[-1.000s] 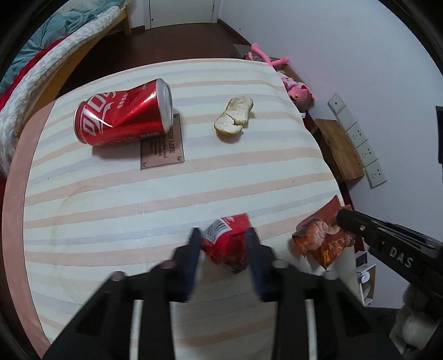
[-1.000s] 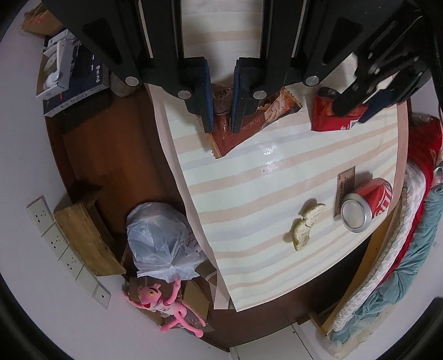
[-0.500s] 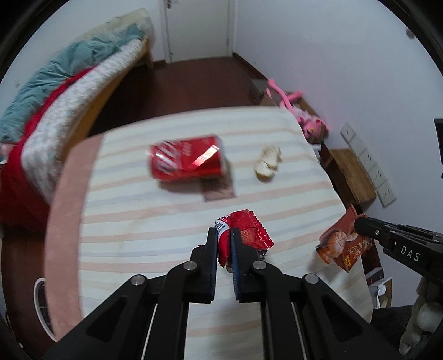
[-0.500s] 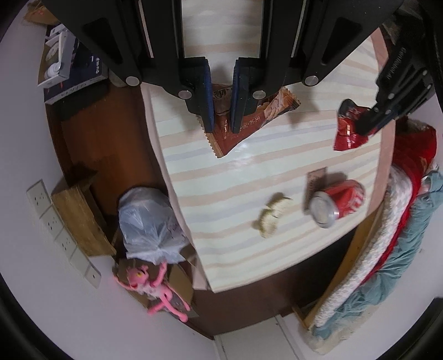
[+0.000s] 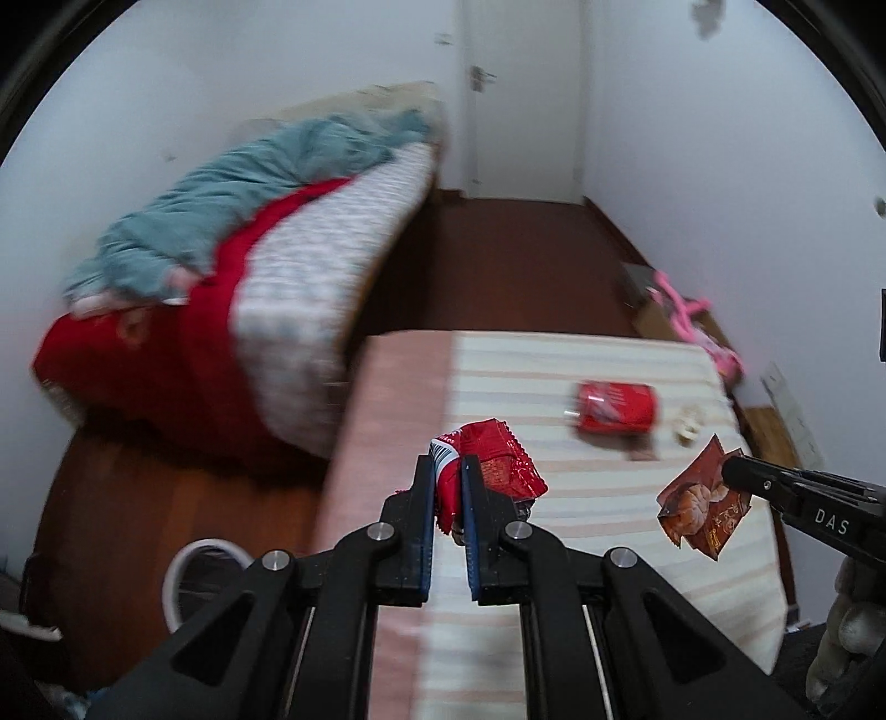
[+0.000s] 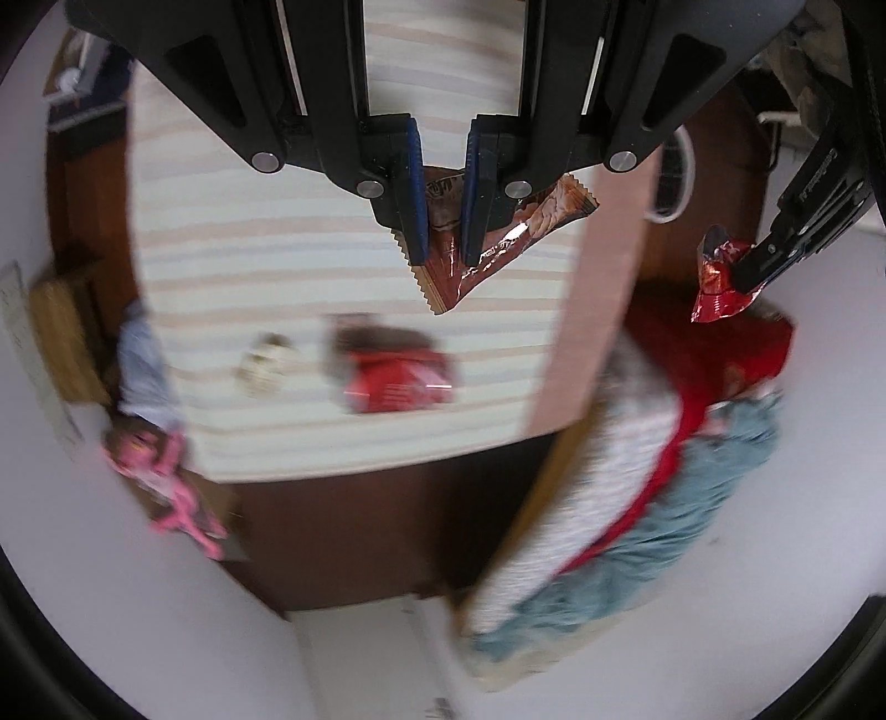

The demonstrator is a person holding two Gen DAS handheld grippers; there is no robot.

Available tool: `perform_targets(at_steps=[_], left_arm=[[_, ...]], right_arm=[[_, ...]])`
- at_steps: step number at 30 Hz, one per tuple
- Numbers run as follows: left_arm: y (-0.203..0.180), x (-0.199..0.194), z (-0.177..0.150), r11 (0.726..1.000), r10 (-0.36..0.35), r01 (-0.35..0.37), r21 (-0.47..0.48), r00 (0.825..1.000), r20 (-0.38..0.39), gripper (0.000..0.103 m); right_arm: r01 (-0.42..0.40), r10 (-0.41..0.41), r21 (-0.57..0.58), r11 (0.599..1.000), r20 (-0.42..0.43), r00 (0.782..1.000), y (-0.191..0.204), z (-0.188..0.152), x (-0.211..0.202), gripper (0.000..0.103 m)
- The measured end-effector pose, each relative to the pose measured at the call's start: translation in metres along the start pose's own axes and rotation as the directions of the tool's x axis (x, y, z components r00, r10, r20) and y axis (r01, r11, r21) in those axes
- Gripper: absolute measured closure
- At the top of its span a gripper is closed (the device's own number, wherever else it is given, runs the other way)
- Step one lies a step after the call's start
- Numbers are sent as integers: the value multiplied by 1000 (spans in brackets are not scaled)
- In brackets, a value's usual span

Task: Collect trash
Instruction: 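Carry both wrappers over the white bin and open both tools to drop them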

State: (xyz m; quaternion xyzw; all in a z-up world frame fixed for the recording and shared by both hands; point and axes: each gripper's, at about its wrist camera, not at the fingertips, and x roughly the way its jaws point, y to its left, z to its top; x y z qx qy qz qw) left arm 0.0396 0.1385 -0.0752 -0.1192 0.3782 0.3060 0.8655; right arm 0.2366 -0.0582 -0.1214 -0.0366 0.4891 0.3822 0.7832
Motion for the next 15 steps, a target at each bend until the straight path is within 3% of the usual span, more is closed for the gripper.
perform_targets(at_steps=[6,15], left_arm=[[103,-22,-12,987,126,-124,-99,992,15,97],[231,-7,-53,936,242,-254,-244,967,-79,97]], right_arm=[[-129,125,-139,982,-34,992,123,-2,23,91],[-253,207,-283,925,-181,961,292,-28,101,91]])
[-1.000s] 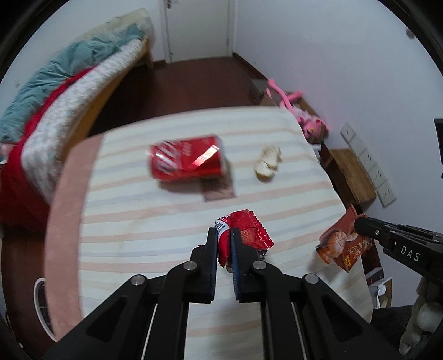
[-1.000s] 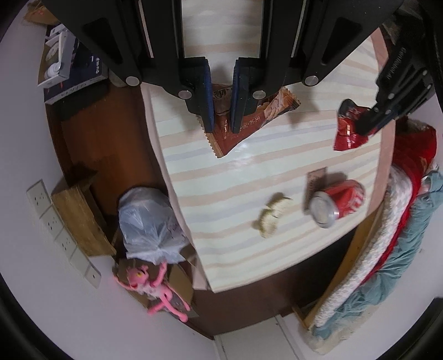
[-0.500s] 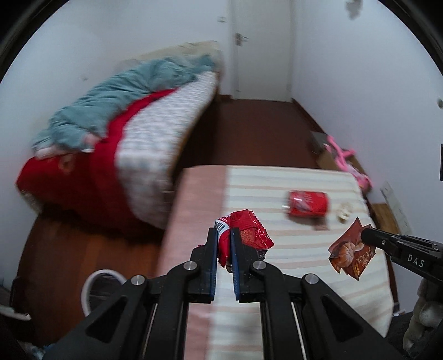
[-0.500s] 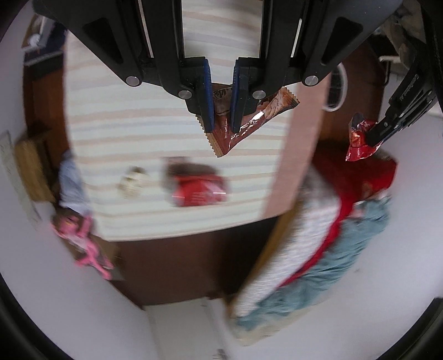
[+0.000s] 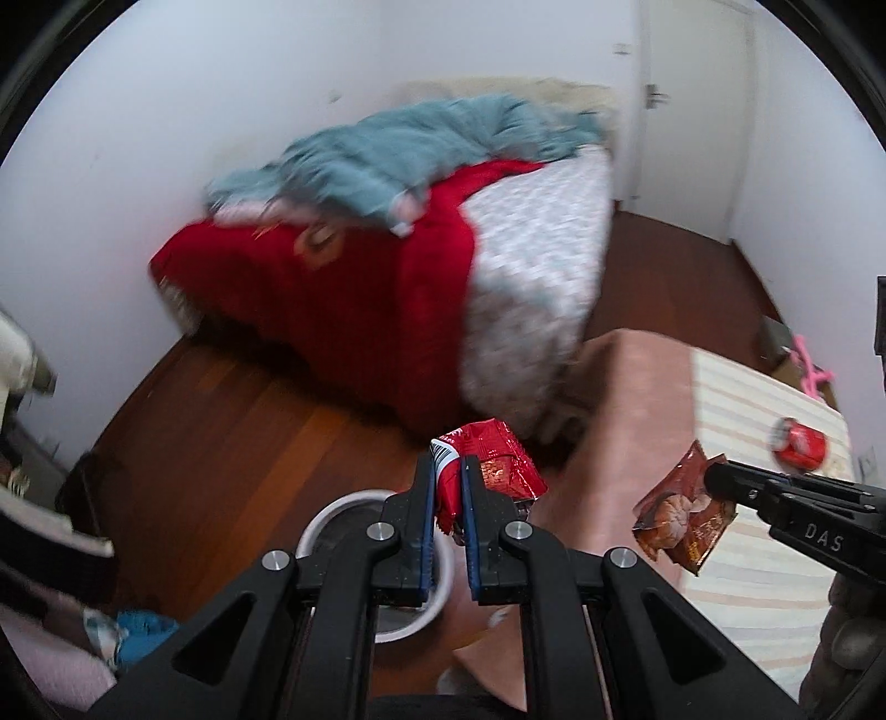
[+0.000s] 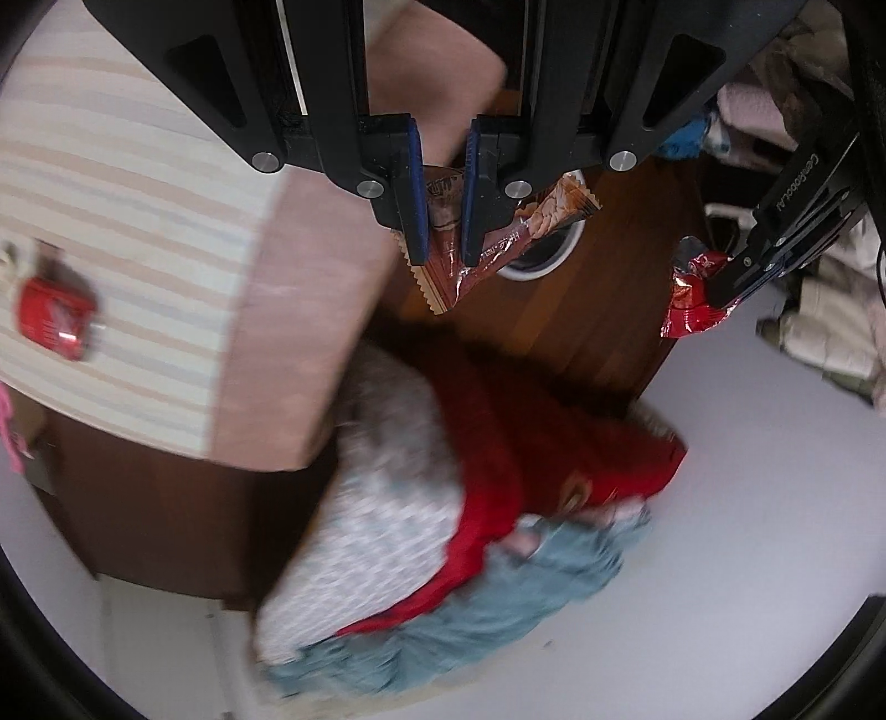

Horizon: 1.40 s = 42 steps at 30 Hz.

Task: Collect trash
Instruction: 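Carry both wrappers over the white bin and open both tools to drop them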

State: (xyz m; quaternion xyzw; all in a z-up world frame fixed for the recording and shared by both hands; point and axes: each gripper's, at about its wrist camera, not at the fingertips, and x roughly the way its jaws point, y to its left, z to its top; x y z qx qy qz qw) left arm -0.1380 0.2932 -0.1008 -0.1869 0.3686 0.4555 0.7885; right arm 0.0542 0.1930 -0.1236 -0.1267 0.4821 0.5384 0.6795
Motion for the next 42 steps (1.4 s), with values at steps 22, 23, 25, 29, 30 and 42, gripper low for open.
perform_targets(at_steps=[22,23,25,29,30,42], left_arm=[[176,235,-107,891,-193,-44,-452,865,-464,90],[178,239,-110,881,-215,-36,-471,858,-467,89],[186,241,-111,863,-235,-43,-504,849,-474,86],[194,236,-111,863,-209,-72,-500,851,-483,41],[196,233,-111,861,-204,-76,-503,855,-477,25],[198,196,-119,904,-23,-192,-381,869,-494,0]], right_arm=[[35,-98,-146,989,-455,885,104,-27,338,91],[36,-100,-146,989,-463,881,104,-28,344,91],[25,-90,-140,990,-479,873,106,-31,359,91],[-3,-59,-118,993,-518,854,108,-31,382,70],[-16,-44,-110,994,-524,851,107,-32,385,52],[-20,-112,-236,972,-530,840,110,-53,342,0]])
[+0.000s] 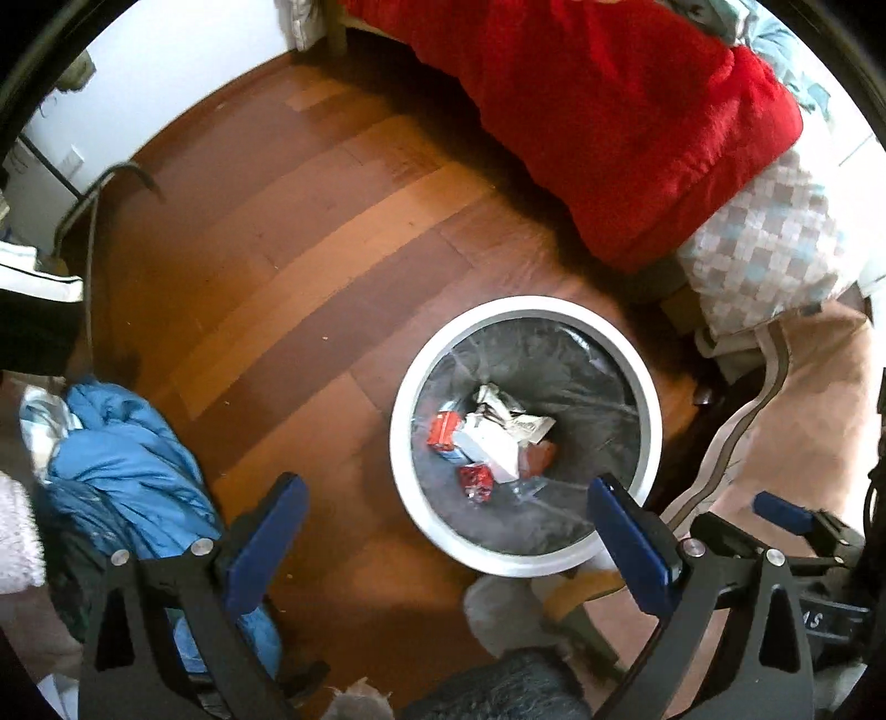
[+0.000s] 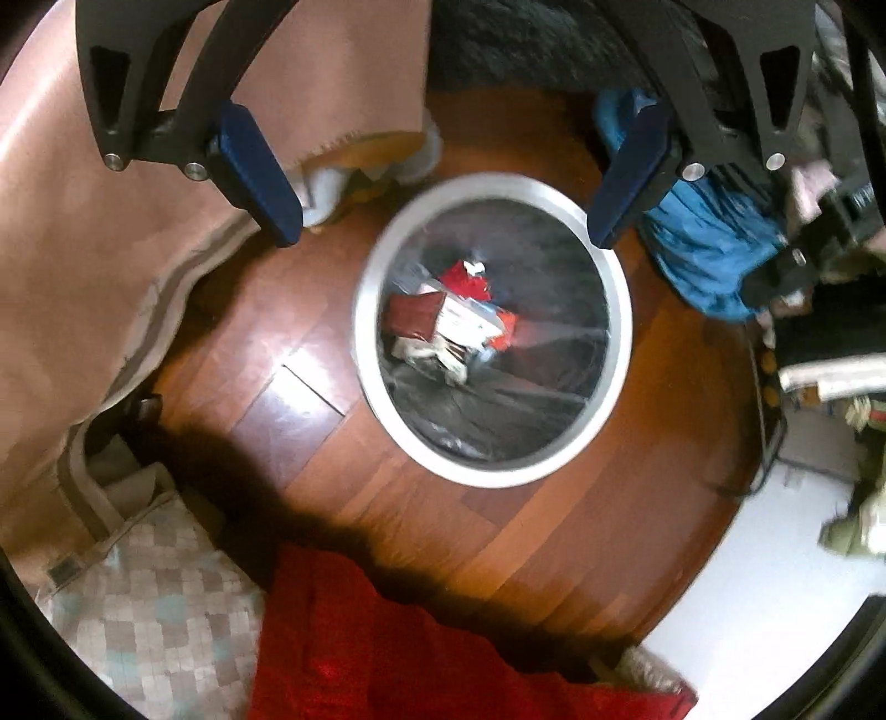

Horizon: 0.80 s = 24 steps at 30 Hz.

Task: Collect trash
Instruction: 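Carry both wrappers over the white bin and open both tools to drop them, then swing both tools back over the table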

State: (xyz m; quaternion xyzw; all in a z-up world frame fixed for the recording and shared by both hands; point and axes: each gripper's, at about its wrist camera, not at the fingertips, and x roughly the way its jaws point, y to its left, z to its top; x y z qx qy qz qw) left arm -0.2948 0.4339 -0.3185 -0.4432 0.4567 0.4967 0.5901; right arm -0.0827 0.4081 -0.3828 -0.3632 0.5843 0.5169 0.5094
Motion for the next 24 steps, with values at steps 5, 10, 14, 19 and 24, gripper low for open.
perform_targets(at_steps=[5,10,14,19,24], left_arm=[[-7,-15,-14,999,13,-14,29,1000,27,0],[-18,-38,-26,999,11,-14,51,998,65,0],[-24,-60,-36,997,11,-19,75,995,102,0],[-33,-92,-49,994,8,-26,110,988,154,0],[-41,-127,-64,990,-7,-22,138,977,211,0]], right_arm=[[70,-70,-53,996,10,998,9,-17,-13,0],[80,-77,-53,995,50,996,11,-31,-38,0],[82,-77,-52,995,87,993,13,-39,-59,0],[70,-62,-49,996,147,987,15,-57,-98,0],[55,-44,-50,997,211,977,14,-78,-138,0]])
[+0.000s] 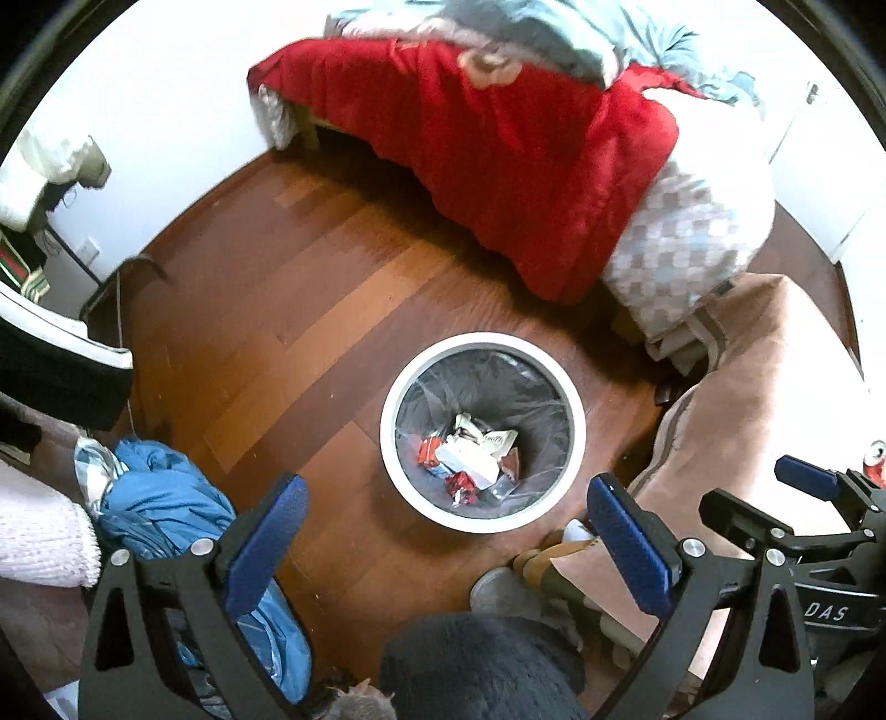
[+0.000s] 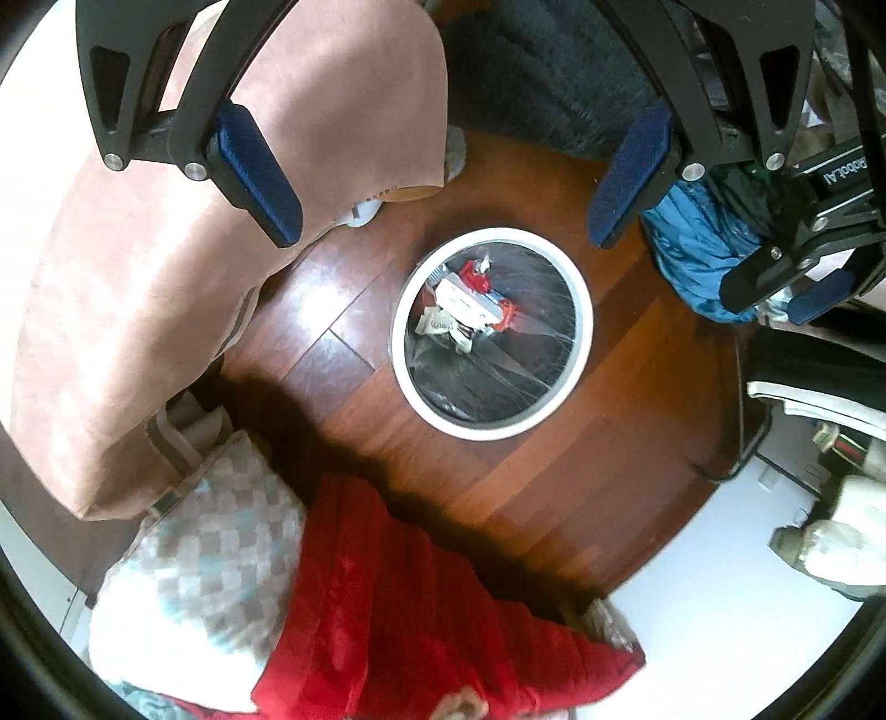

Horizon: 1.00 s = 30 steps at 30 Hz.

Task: Collect trash
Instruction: 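Swing both tools back over the table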

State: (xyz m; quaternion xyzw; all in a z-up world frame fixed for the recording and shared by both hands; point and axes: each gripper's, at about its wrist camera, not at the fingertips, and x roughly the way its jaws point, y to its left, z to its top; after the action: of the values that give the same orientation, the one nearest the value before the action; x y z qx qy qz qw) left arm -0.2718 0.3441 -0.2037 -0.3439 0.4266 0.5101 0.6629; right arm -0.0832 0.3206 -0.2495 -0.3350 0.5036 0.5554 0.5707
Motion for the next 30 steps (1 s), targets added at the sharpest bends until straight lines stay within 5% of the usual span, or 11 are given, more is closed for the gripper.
perform_targets(at_steps=[9,16,24,30], left_arm=[[-24,-75,-11,999,-26,21,39,993,119,0],[-68,-114,-19,996,-5,-13,88,980,197,0],[-185,-81,-26,973,-64,21,232,982,177,0],[-315,-24,-43,915,-96,51,401,991,94,0]], right_arm=[[-71,68,13,997,148,987,-6,-26,-92,0],[-184,154,90,979,270,951,-42,-57,-158,0],[-130,28,308,943,316,948,-159,-110,-197,0],[7,-163,571,821,223,961,-306,-172,-202,0]])
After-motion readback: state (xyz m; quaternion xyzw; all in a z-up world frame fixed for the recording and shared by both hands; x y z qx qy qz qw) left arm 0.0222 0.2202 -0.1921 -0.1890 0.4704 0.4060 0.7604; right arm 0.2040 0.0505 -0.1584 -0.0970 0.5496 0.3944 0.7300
